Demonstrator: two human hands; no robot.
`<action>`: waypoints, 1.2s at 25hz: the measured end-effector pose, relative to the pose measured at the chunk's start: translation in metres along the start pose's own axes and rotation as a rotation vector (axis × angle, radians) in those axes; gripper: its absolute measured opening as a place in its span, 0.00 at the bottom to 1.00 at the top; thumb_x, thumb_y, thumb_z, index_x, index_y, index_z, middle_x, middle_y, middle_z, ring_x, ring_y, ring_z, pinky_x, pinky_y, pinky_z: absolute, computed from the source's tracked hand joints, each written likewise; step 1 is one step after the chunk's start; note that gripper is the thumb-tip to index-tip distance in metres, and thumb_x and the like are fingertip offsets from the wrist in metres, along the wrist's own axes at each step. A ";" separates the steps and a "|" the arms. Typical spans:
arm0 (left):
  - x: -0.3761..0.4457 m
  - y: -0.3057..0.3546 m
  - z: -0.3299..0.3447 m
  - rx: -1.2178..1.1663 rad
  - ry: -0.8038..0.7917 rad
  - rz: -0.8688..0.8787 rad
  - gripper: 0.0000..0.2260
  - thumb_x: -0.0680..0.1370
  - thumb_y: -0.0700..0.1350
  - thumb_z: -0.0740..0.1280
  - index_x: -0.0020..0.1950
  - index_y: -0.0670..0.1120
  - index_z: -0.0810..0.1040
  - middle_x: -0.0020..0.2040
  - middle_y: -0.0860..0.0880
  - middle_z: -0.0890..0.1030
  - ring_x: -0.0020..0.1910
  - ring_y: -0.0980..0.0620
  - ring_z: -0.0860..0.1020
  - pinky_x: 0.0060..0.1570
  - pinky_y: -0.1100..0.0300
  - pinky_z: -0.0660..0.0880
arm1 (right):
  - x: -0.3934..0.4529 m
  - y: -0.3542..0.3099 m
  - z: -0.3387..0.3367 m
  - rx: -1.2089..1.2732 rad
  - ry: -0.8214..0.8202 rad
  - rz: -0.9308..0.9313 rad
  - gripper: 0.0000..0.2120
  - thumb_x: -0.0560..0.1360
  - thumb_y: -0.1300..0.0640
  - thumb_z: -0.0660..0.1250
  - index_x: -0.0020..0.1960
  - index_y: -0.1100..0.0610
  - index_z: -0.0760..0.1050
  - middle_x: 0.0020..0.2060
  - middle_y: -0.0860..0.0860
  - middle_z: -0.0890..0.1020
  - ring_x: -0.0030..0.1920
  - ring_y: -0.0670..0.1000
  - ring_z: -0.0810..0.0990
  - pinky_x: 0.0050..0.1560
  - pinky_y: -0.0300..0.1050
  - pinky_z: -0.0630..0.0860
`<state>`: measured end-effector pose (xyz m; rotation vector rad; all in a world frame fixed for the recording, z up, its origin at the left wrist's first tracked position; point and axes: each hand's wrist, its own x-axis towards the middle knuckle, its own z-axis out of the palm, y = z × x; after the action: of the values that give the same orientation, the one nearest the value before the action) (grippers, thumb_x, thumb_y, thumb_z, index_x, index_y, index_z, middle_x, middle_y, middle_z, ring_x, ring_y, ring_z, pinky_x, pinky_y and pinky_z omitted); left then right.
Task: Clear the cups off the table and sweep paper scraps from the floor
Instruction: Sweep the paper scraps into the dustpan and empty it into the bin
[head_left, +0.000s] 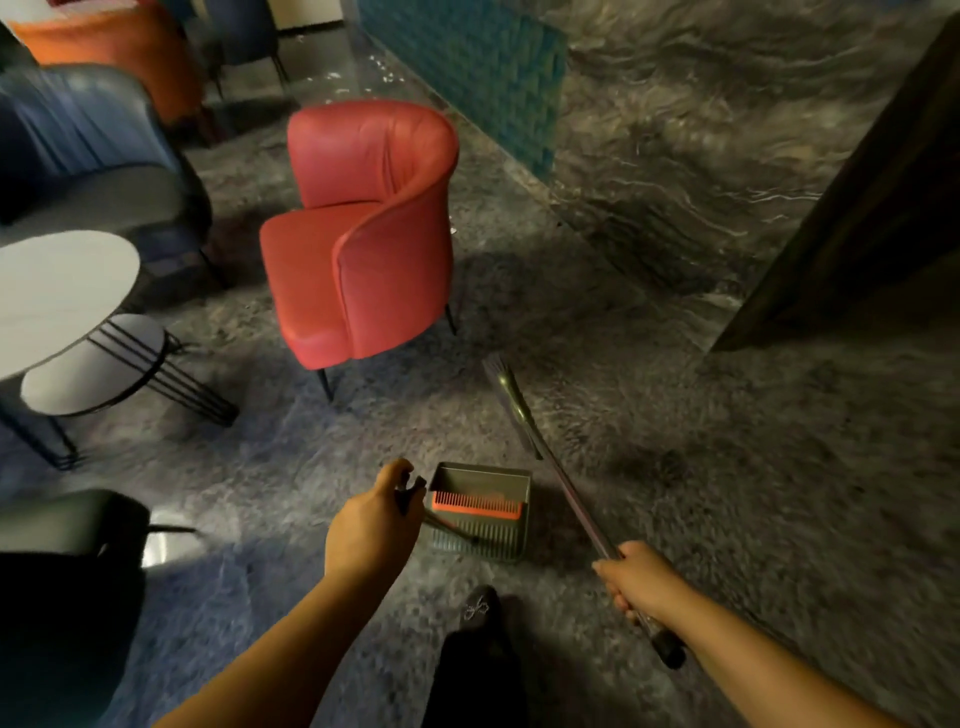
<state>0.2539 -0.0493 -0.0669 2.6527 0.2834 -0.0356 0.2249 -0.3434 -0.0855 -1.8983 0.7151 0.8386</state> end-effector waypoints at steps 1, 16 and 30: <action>0.025 0.010 0.004 0.000 -0.008 0.017 0.13 0.79 0.57 0.63 0.61 0.56 0.71 0.42 0.50 0.82 0.30 0.51 0.76 0.24 0.61 0.61 | 0.014 -0.016 -0.009 0.022 0.007 0.002 0.11 0.79 0.61 0.62 0.56 0.56 0.61 0.28 0.53 0.70 0.23 0.48 0.67 0.20 0.35 0.63; 0.357 0.171 0.076 0.026 -0.023 0.173 0.15 0.77 0.60 0.63 0.61 0.56 0.71 0.44 0.46 0.83 0.42 0.41 0.81 0.32 0.57 0.68 | 0.234 -0.208 -0.179 0.061 0.131 -0.040 0.05 0.78 0.61 0.63 0.51 0.62 0.72 0.29 0.54 0.71 0.23 0.49 0.69 0.22 0.37 0.65; 0.591 0.344 0.124 0.001 0.031 -0.018 0.12 0.78 0.57 0.64 0.60 0.57 0.71 0.42 0.45 0.82 0.41 0.39 0.80 0.33 0.56 0.66 | 0.447 -0.395 -0.388 0.015 0.008 -0.114 0.31 0.77 0.61 0.64 0.76 0.51 0.58 0.35 0.53 0.78 0.27 0.48 0.75 0.26 0.40 0.72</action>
<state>0.9054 -0.2907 -0.0655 2.6538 0.3180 -0.0006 0.8924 -0.5891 -0.1015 -1.9113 0.6101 0.7525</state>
